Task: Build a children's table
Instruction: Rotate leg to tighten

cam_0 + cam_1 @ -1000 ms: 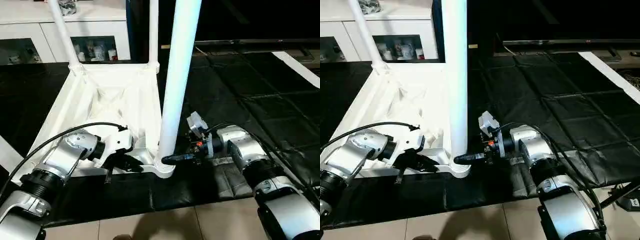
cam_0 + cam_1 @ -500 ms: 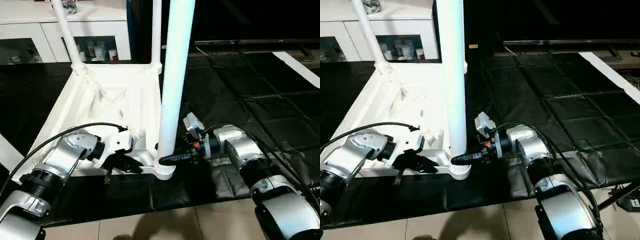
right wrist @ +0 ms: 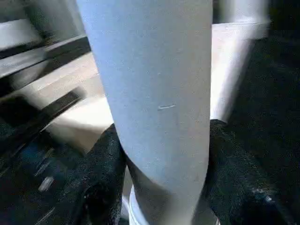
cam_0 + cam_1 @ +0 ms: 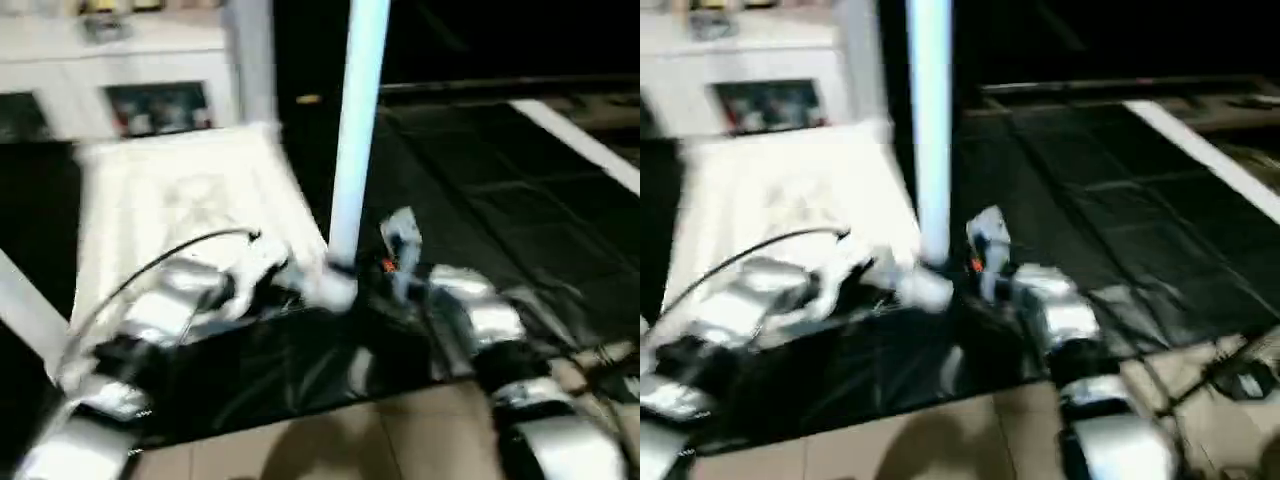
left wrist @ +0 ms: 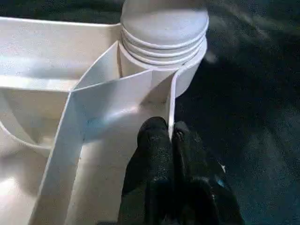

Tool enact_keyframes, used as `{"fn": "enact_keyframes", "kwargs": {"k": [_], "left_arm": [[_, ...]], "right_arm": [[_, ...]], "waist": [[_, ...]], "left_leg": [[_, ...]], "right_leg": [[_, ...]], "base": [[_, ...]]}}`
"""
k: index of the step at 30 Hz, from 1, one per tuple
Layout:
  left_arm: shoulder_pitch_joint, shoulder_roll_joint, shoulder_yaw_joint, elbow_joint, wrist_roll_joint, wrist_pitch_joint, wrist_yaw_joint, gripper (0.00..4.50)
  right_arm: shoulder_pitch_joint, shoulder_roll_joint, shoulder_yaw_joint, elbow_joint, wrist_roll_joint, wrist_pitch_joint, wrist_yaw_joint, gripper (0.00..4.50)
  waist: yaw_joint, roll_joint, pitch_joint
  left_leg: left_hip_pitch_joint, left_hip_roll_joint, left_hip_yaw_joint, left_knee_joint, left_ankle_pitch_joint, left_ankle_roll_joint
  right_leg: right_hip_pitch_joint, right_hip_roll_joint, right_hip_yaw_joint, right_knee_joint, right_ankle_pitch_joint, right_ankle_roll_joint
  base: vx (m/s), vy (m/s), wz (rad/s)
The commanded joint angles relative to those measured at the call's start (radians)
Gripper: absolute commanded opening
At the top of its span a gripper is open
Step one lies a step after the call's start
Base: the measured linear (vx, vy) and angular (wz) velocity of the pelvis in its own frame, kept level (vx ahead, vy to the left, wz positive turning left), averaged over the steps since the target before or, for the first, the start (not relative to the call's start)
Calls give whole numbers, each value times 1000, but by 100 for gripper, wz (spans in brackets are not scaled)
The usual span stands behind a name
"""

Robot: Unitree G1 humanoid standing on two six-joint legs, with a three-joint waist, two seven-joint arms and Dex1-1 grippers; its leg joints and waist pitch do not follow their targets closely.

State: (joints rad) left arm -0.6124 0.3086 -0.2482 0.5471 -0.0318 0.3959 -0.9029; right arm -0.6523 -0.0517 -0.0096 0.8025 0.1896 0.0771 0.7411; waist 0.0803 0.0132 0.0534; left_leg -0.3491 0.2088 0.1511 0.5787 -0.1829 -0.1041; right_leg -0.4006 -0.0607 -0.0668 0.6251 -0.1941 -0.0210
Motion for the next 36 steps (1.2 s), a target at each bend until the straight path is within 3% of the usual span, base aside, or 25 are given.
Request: {"fn": "enact_keyframes", "kwargs": {"k": [1, 2, 3, 5, 6, 9, 10, 11, 12, 15, 17, 22, 26, 27, 28, 30, 32, 36], "left_arm": [[-60, -65, 19, -13, -11, 17, 85, 0], [-74, -87, 20, -6, 1, 27, 122, 0], [-86, -101, 20, 4, 9, 27, 146, 0], [-86, -102, 20, 4, 9, 28, 147, 0], [-99, -114, 14, 9, 19, 28, 167, 0], [-99, -110, 7, -4, 28, 29, 157, 0], [-97, -107, 6, -7, 29, 28, 152, 0], [-88, -94, 2, -19, 29, 27, 131, 0], [-82, -84, -4, -26, 30, 22, 117, 0], [-64, -59, -16, -39, 30, 11, 78, 0], [-46, -34, -24, -48, 32, 6, 45, 0], [-21, 25, -36, -57, 24, -25, -29, 0], [-9, 62, -37, -57, 21, -40, -78, 0], [-1, 84, -43, -57, 22, -77, -118, 0], [7, 104, -48, -60, 18, -91, -155, 0], [34, 145, -65, -73, 5, -168, -254, 0], [53, 173, -77, -92, -6, -175, -315, 0], [64, 225, -126, -90, 27, -255, -386, 0]], "right_arm": [[-13, 85, 24, 82, -17, 72, -131, 204], [-34, 110, 9, 112, -16, 71, -212, 204], [-53, 126, -3, 140, -10, 64, -257, 204], [-55, 127, -3, 142, -10, 63, -260, 204], [-79, 148, -10, 170, -9, 39, -297, 260], [-86, 153, -11, 171, -23, 16, -300, 280], [-86, 152, -13, 170, -22, 16, -297, 280], [-82, 144, -17, 162, -21, 15, -282, 296], [-75, 136, -14, 152, -27, 9, -274, 310], [-47, 105, 10, 120, -54, -20, -225, 328], [-15, 64, 30, 82, -67, -51, -151, 352], [40, -26, 49, -5, -23, -69, 51, 384], [67, -90, 63, -54, -5, -74, 184, 417], [70, -119, 67, -70, 3, -73, 247, 428], [69, -145, 70, -80, 8, -71, 299, 438], [57, -185, 80, -88, 18, -57, 393, 448], [44, -208, 95, -90, 23, -43, 458, 449], [0, -217, 131, -75, 31, -12, 588, 449]], "waist": [[1, 3, -47], [-1, 10, -42], [-12, 6, -43], [-16, 7, -44], [-16, 5, -45], [-18, 7, -55], [-17, 8, -55], [-15, 5, -63], [-15, 7, -67], [-13, 11, -72], [-11, 12, -73], [-4, 13, -65], [6, 14, -67], [10, 23, -68], [10, 17, -69], [14, 17, -70], [14, 17, -71], [21, 16, -68]], "left_leg": [[-8, 5, -1, -74, -267, -7], [-9, 5, -3, -76, -267, -8], [-7, 3, -3, -76, -282, -9], [-8, 3, -2, -75, -275, 4], [-11, 5, -1, -76, -264, 8], [-13, 10, 1, -73, -197, 22], [-13, 9, 3, -71, -183, 25], [-9, 10, 6, -67, -146, 34], [-13, 10, 6, -66, -101, 46], [-13, 10, 8, -59, -58, 71], [-13, 12, 9, -59, -74, 75], [-9, 15, 11, -63, -151, 63], [-6, 18, 11, -64, -156, 54], [-4, 18, 10, -62, -156, 51], [-6, 18, 10, -61, -154, 56], [-8, 18, 11, -59, -147, 67], [-9, 19, 11, -58, -134, 70], [-5, 21, 12, -60, -160, 70]], "right_leg": [[44, -74, 40, -115, -502, -100], [41, -73, 40, -114, -489, -102], [38, -70, 38, -116, -475, -110], [41, -70, 41, -114, -434, -123], [43, -71, 42, -112, -407, -130], [51, -69, 44, -93, -224, -190], [51, -70, 43, -93, -203, -196], [54, -69, 44, -84, -127, -217], [61, -67, 42, -75, -45, -234], [65, -69, 41, -67, 64, -265], [67, -72, 41, -67, 60, -271], [67, -70, 43, -80, -59, -252], [63, -70, 44, -80, -75, -254], [63, -71, 44, -78, -70, -256], [67, -68, 43, -76, -46, -259], [67, -67, 41, -73, -24, -265], [67, -66, 40, -69, -14, -271], [60, -69, 39, -73, -65, -274]], "base": [[0, 0, 0], [0, 0, 0], [0, 0, 0], [0, 0, 0], [0, 0, 0], [0, 0, 0], [0, 0, 0], [59, 6, 2], [57, 5, 1], [19, 2, 0], [0, 0, 0], [0, 0, 0], [0, 0, 0], [0, 0, 0], [0, 0, 0], [0, 0, 0], [0, 0, 0], [0, 0, 0]]}}
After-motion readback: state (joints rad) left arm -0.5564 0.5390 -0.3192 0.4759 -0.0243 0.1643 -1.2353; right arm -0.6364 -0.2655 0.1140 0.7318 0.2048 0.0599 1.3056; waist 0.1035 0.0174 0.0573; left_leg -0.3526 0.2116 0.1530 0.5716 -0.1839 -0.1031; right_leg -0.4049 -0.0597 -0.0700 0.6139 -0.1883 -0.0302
